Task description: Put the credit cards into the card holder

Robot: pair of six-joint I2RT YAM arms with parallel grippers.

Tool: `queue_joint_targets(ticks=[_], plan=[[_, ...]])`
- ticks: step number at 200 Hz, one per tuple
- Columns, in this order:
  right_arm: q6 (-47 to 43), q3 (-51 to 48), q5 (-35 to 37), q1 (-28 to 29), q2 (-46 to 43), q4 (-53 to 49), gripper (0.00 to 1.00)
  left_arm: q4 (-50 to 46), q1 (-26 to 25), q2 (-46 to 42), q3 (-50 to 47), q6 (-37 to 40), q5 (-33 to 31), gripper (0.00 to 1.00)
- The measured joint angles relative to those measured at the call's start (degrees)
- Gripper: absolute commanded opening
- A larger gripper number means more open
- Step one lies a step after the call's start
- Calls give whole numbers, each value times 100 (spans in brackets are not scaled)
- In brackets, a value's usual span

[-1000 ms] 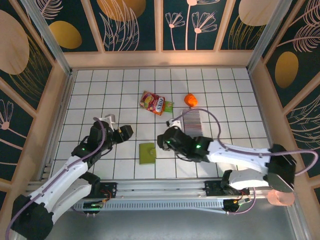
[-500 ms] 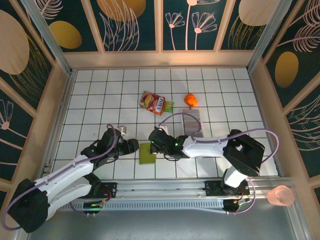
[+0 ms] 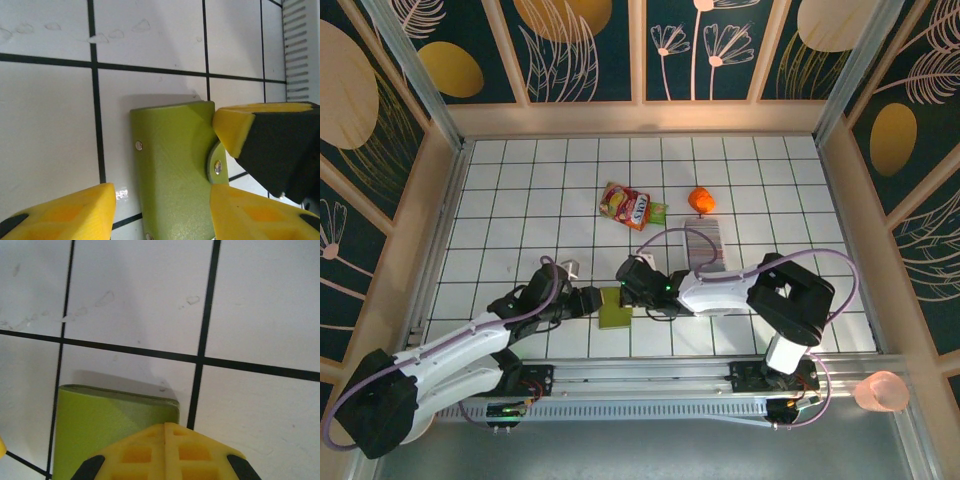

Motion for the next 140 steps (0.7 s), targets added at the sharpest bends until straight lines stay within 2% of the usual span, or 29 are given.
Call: queue_joint_targets(ticks=[102, 140], plan=[[289, -260, 24, 0, 13, 551, 0, 568, -599, 614, -120, -247, 85, 35], [334, -350, 42, 0, -13, 688, 0, 584, -625, 501, -149, -313, 17, 40]])
